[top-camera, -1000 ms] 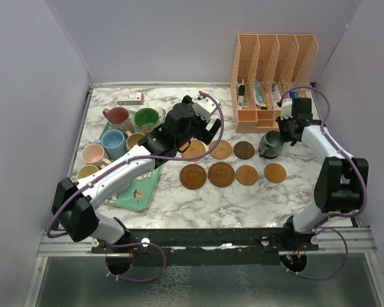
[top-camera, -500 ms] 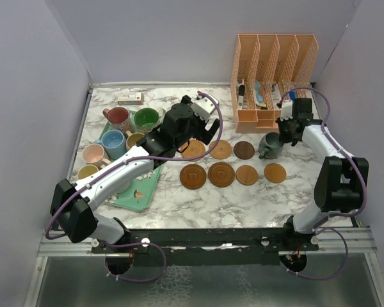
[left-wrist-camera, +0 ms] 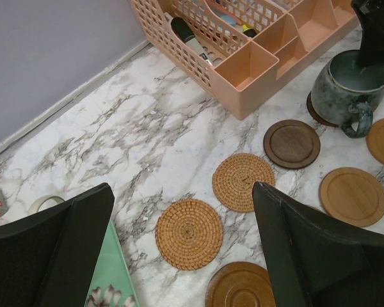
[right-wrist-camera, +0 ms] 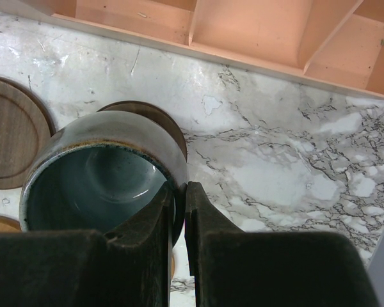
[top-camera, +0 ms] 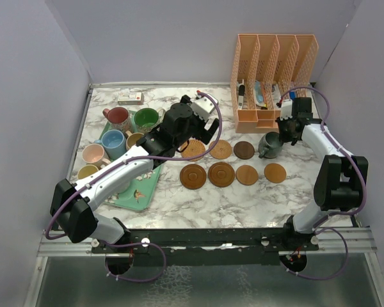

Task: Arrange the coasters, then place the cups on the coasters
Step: Place the cup on the coaster, then pick up the cup from the tray.

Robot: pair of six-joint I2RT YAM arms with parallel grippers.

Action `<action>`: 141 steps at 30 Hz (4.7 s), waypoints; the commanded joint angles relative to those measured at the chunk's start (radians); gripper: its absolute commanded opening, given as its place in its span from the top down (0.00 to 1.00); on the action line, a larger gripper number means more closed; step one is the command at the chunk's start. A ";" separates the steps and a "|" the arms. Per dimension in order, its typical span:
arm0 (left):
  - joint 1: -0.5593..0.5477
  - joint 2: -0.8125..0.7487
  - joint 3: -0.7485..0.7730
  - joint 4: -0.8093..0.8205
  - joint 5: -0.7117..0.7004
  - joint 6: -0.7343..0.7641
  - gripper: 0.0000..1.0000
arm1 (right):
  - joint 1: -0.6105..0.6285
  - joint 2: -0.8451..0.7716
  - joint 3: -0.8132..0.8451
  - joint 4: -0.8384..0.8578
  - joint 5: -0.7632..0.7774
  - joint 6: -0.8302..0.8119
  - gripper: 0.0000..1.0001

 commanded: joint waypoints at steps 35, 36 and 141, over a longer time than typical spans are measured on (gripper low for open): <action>0.008 -0.038 -0.016 0.025 0.030 -0.009 0.06 | -0.008 0.009 0.054 0.032 -0.016 -0.016 0.99; 0.009 -0.038 -0.016 0.024 0.030 -0.009 0.06 | -0.008 0.010 0.054 0.030 -0.016 -0.016 0.98; 0.697 0.068 0.071 -0.661 0.459 0.654 0.24 | -0.005 -0.435 -0.121 -0.028 -0.689 -0.198 0.29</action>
